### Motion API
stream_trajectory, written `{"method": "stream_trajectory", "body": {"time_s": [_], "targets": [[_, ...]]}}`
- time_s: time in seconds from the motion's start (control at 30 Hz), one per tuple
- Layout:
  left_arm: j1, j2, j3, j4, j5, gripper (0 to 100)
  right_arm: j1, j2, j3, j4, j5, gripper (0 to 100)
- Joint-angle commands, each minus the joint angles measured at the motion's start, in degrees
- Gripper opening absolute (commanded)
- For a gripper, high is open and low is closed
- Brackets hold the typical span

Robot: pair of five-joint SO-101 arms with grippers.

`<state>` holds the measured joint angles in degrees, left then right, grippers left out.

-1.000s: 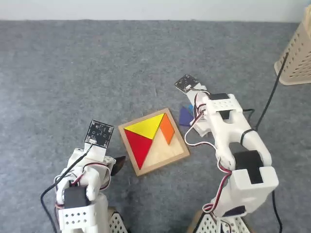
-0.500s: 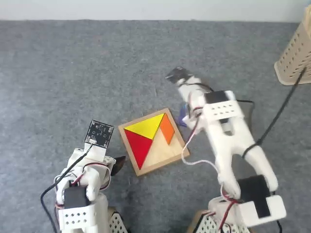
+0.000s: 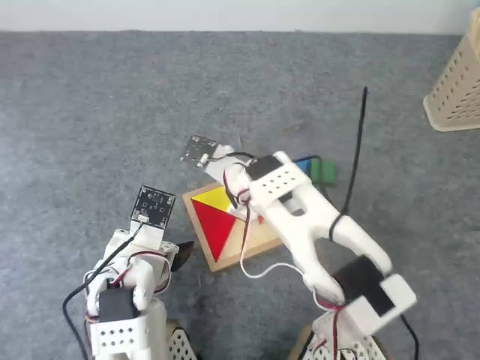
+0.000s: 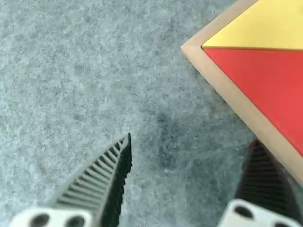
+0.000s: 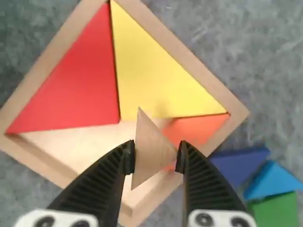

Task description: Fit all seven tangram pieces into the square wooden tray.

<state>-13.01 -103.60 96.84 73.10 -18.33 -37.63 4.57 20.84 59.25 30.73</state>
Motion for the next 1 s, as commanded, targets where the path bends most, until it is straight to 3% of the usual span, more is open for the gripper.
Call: {"method": "stream_trajectory", "body": {"time_s": [0.0,0.07,0.3,0.47,0.67,0.87,0.97], "targets": [[0.3,-0.8,-0.3,0.0,-0.3,35,-0.5,1.5,-5.9,-0.3,-0.5,9.8],[0.3,-0.8,-0.3,0.0,-0.3,35,-0.5,3.3,-7.8,0.7,-1.4,9.8],[0.3,-0.8,-0.3,0.0,-0.3,35,-0.7,6.7,-13.5,2.0,-14.9,10.2],[0.3,-0.8,-0.3,0.0,-0.3,35,-3.3,7.0,-13.3,5.0,-11.5,11.0],[0.3,-0.8,-0.3,0.0,-0.3,35,-4.2,7.0,-13.1,5.2,-11.3,21.8],[0.3,-0.8,-0.3,0.0,-0.3,35,-3.9,5.6,-13.1,7.5,-11.3,21.1],[0.3,-0.8,-0.3,0.0,-0.3,35,-2.5,1.8,-11.0,6.4,-13.9,10.4]]}}
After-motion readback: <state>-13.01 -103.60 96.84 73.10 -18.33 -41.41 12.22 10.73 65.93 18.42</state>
